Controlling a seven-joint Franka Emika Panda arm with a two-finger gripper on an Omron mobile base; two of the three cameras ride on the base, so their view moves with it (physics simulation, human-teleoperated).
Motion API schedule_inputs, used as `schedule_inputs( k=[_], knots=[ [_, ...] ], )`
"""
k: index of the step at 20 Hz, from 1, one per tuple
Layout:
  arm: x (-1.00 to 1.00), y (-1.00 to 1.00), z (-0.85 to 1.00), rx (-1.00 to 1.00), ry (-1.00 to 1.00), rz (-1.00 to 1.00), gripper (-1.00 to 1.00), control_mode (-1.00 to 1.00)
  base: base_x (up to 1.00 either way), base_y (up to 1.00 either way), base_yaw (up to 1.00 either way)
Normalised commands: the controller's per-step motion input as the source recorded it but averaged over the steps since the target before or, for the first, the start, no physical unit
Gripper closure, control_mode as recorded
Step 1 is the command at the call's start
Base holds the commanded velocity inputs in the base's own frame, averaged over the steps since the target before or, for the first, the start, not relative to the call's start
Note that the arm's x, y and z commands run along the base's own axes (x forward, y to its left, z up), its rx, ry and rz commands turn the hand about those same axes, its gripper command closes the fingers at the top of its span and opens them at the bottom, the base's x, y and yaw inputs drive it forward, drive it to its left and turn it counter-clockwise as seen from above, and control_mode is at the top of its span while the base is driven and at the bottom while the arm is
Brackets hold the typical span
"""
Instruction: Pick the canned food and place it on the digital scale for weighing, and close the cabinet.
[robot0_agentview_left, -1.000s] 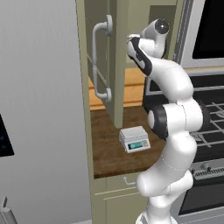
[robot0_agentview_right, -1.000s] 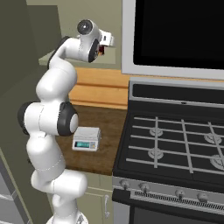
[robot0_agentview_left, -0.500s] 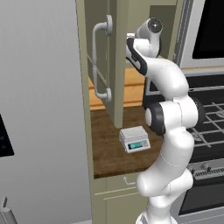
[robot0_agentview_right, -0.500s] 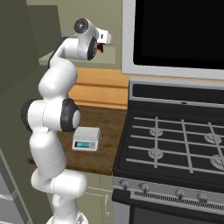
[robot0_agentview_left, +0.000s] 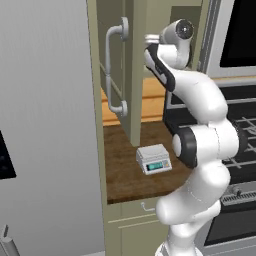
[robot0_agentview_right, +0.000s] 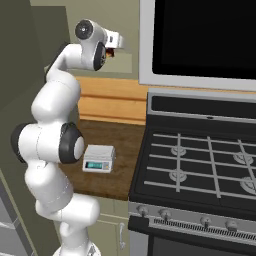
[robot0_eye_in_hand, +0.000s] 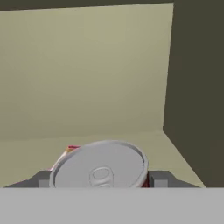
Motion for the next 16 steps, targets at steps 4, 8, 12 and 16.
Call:
schedule_inputs(
  k=[4,8,12,16],
  knots=[
    [-0.89,0.09,0.00,0.00,-0.17,-0.02,1.00,-1.00,0.00,0.00,0.00],
    [-0.92,0.12,0.02,0.00,-0.14,-0.01,1.00,-1.00,0.00,0.00,0.00],
    [-1.00,0.01,0.17,0.00,-0.22,0.00,1.00,-1.00,0.00,0.00,0.00],
    [-1.00,0.00,0.38,0.05,-0.17,0.00,1.00,-1.00,0.00,0.00,0.00]
  ],
)
